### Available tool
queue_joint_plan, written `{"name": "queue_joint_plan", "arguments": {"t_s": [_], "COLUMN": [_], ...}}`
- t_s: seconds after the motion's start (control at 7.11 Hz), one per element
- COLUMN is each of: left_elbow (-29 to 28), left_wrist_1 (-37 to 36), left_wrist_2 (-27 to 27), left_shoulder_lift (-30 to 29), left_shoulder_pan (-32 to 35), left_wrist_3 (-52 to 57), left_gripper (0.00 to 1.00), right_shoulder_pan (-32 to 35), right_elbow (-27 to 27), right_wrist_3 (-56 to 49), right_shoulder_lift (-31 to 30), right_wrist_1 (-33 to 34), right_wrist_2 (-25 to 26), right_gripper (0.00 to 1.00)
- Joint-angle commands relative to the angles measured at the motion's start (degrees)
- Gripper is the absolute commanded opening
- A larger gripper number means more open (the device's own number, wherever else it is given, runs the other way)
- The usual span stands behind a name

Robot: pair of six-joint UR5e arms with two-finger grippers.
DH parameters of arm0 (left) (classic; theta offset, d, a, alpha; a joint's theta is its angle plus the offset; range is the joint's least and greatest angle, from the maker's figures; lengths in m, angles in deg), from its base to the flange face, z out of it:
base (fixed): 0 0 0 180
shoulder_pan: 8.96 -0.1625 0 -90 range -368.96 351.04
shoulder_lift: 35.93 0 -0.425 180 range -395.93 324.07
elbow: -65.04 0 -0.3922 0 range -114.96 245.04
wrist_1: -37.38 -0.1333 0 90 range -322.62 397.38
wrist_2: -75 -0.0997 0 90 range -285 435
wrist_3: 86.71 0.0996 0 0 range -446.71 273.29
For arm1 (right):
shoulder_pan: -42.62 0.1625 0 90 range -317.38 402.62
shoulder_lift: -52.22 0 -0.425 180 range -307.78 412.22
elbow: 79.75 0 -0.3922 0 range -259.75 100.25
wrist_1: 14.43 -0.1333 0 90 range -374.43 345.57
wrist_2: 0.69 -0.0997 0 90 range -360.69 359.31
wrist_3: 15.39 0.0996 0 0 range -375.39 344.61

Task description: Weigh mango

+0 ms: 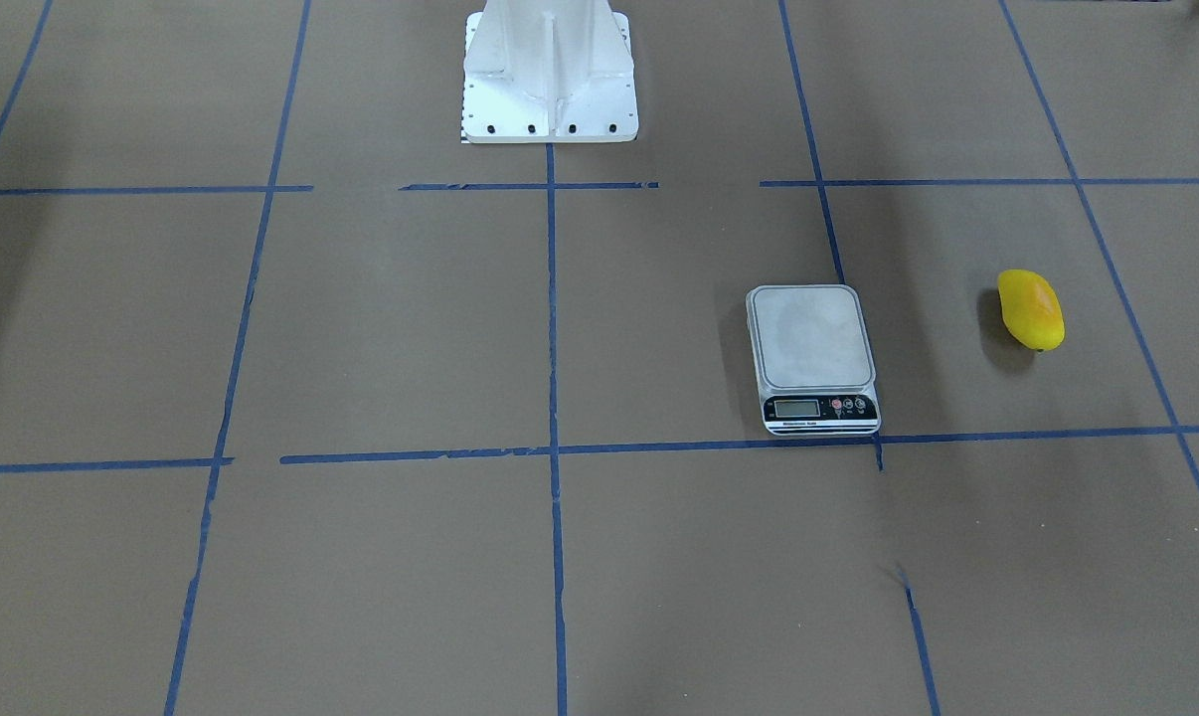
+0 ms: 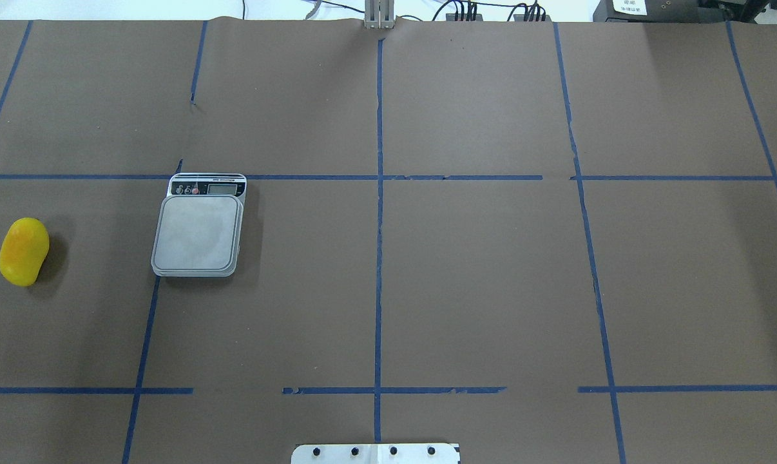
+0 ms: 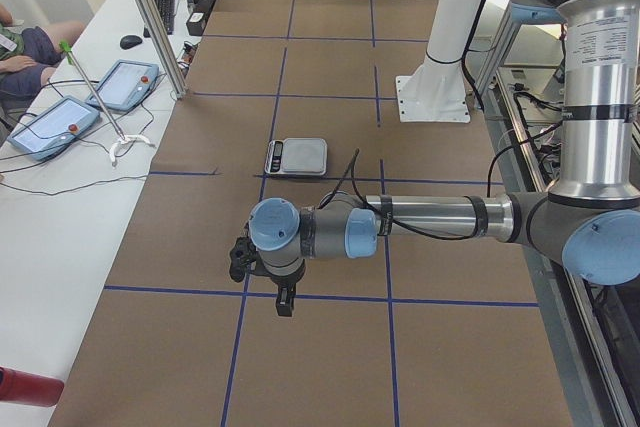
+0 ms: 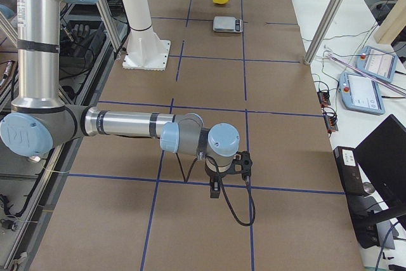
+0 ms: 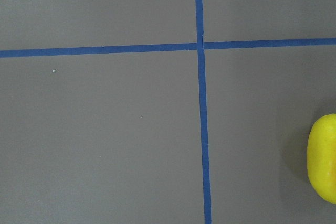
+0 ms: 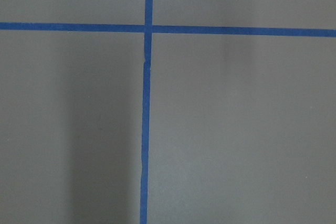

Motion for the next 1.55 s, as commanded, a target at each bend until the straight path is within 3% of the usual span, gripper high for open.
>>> {"name": "queue_joint_plan", "arguments": {"t_s": [0.0,0.42,0.7,0.84,1.27,1.41], "left_elbow": [0.5,2.5,7.3,8.0,5.1,3.3], "left_wrist_1": [0.0,0.3,3.8,8.4,37.2,41.2], "left_wrist_2": [-0.1,-3.4,-4.1,-3.7,-5.9,-8.0], "left_shoulder_lift": [-0.5,-3.8,-2.7,-1.0,6.9,6.8], "left_shoulder_pan": [0.0,-0.3,-8.7,-11.5,-24.6,-28.3], "left_wrist_3": [0.0,-3.4,-20.2,-24.8,-42.4,-43.4], "left_gripper": [1.0,1.0,1.0,1.0,1.0,1.0], "right_shoulder_pan": [0.0,0.0,0.0,0.0,0.0,0.0], "right_elbow": [0.0,0.0,0.0,0.0,0.0,0.0], "right_wrist_3": [0.0,0.0,0.0,0.0,0.0,0.0], "right_shoulder_lift": [0.0,0.0,0.0,0.0,0.0,0.0], "right_wrist_1": [0.1,0.1,0.1,0.1,0.1,0.1], "right_wrist_2": [0.0,0.0,0.0,0.0,0.0,0.0], "right_gripper": [1.0,1.0,1.0,1.0,1.0,1.0]}}
